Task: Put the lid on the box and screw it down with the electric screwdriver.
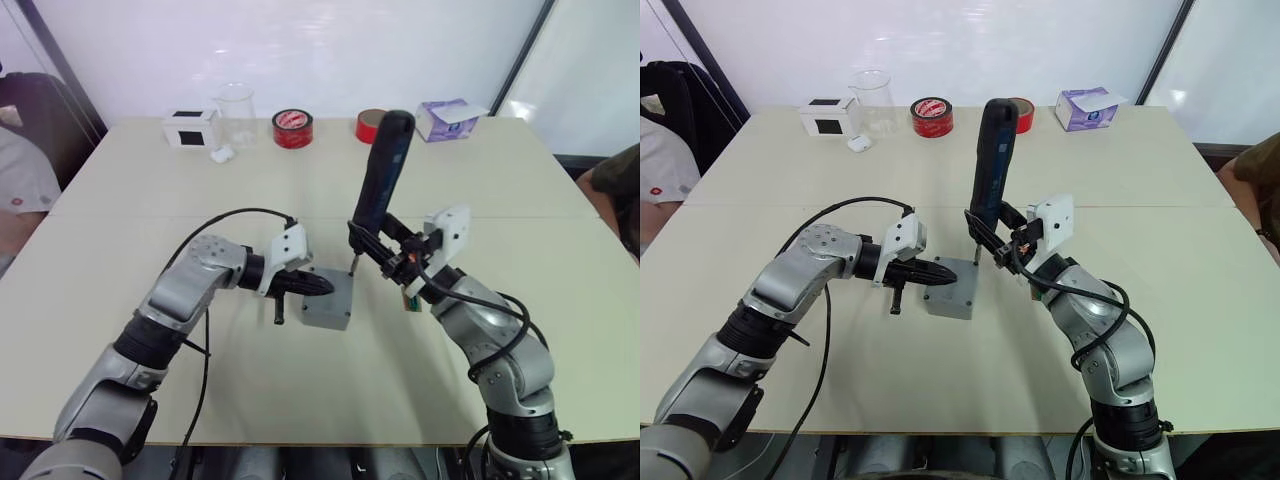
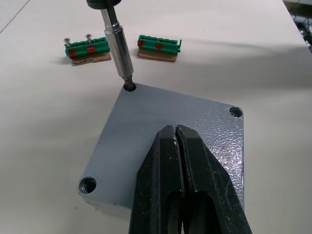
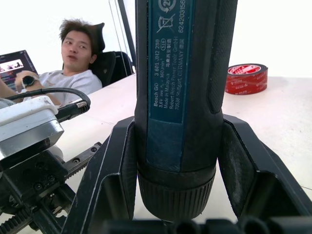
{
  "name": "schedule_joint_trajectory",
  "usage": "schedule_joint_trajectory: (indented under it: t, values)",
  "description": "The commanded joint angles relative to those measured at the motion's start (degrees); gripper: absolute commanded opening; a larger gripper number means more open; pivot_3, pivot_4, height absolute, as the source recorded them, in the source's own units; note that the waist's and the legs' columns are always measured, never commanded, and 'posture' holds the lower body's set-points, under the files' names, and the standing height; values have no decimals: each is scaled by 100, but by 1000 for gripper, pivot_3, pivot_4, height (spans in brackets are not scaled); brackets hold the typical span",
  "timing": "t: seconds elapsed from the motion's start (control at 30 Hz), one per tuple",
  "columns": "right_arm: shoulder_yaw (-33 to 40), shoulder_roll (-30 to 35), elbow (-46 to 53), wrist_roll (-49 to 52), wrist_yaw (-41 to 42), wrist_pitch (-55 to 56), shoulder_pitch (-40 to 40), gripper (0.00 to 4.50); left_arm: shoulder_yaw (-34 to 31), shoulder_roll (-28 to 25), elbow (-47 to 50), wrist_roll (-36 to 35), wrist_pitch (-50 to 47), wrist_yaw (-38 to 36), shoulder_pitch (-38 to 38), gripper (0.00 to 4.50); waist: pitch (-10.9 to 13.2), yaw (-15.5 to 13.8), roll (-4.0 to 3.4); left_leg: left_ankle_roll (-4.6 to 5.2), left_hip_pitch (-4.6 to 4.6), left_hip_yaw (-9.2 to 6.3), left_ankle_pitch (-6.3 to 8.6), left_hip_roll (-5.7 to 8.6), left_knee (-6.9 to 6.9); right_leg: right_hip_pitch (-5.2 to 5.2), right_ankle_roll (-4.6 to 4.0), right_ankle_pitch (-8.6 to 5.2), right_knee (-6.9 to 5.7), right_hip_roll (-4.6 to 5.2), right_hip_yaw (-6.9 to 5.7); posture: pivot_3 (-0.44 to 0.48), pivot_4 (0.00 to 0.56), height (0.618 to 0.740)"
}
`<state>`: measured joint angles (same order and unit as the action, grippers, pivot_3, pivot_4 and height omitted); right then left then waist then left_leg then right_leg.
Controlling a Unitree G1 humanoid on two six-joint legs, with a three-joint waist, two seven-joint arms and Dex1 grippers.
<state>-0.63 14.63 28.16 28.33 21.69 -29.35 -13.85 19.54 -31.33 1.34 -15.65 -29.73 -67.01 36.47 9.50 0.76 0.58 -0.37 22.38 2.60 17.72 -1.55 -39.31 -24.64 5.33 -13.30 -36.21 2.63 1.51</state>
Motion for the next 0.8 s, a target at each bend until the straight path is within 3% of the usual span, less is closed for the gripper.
schedule_joint_trajectory:
  t: [0.03,0.27,0.5,0.8]
  values:
    - [-242,106,79,-216,117,147,141,1775,40,-79,54,77,-47,-14,-138,0,-3,0,2,0,-2,0,0,0,0,1,0,0,0,-1,0,0,150,740]
    - [-329,221,-165,-355,-87,-319,384,1775,66,-75,131,117,-56,61,-316,0,-46,0,13,0,-22,-1,0,-2,0,23,-2,-1,1,-1,0,0,150,740]
    - [-543,235,-513,-655,-316,-534,201,1775,97,-25,17,173,20,120,-391,0,-80,2,43,6,-118,-6,4,-8,16,116,-50,-37,11,-1,-2,0,150,740]
    - [-553,106,-681,-597,-358,-578,16,1775,78,52,12,198,10,220,-451,0,-124,-10,64,6,-118,-28,4,-11,16,118,-51,-38,11,-1,-3,0,150,740]
